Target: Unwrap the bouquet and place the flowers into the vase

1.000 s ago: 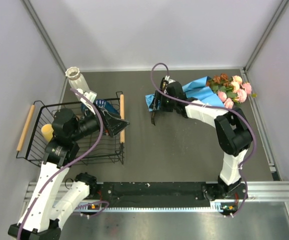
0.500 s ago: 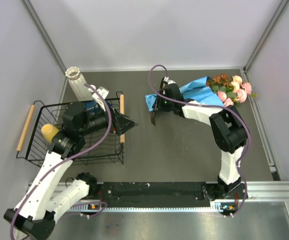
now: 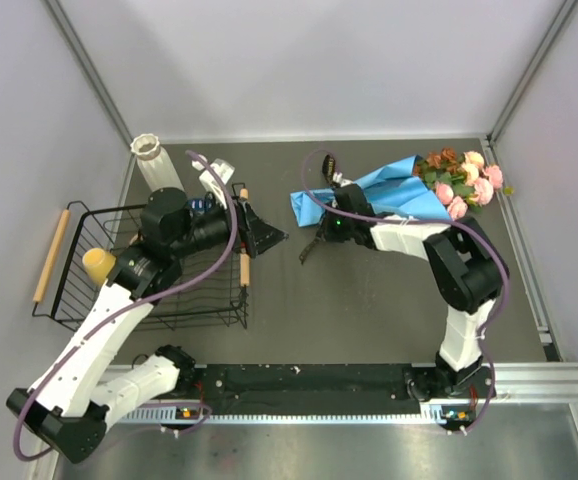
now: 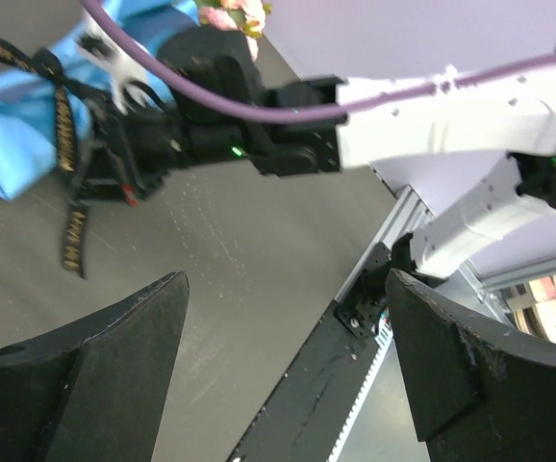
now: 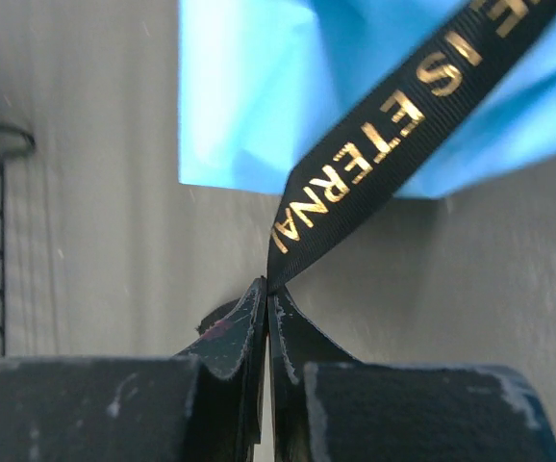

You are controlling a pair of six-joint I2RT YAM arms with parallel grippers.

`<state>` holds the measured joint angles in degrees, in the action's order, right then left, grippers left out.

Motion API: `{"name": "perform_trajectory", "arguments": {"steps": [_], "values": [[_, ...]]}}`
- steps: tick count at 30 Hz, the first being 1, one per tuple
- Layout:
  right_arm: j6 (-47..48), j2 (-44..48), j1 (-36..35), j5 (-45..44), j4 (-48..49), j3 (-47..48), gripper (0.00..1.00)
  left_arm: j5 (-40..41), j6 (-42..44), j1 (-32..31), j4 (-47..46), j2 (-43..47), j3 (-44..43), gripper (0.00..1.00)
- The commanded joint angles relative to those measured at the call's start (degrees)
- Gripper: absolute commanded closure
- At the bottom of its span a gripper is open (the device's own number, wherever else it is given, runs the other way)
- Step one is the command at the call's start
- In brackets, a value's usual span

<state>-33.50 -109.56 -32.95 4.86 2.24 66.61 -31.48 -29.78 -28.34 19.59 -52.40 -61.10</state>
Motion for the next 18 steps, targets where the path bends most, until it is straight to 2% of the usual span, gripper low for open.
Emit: {"name": "perform_trajectory", "arguments": {"steps": [1,3,7,10,14,16,18], "values": [[1.59,10.75,-0.71,4.53,-0.05,-9.80,1.00,3.88,2.62,-0.40,-2.90,-2.96,-4.63,0.12],[2.38,13.83,-0.80,6.38,-0.39,-12.63,1.00,6.34,3.58,-0.40,-2.46,-6.12,-7.00,0.11],[4.40,23.83,-0.71,6.74,-2.06,-20.35,1.00,4.95,3.06,-0.75,-2.63,-13.50,-12.01,0.12],[4.84,29.11,-0.63,6.65,-4.26,-24.58,1.00,5.64,2.71,-3.46,-3.51,-20.44,-16.06,0.12],[3.44,34.65,1.30,8.23,-4.53,-29.25,1.00,14.59,4.73,-7.87,0.16,-33.51,-25.70,0.09],[2.83,36.86,1.75,8.32,-4.18,-32.22,1.00,21.24,6.31,-9.88,2.72,-38.45,-30.11,0.13],[2.47,41.08,2.36,7.62,-3.65,-34.52,1.00,24.52,7.10,-10.68,5.71,-45.57,-36.26,0.21]]}}
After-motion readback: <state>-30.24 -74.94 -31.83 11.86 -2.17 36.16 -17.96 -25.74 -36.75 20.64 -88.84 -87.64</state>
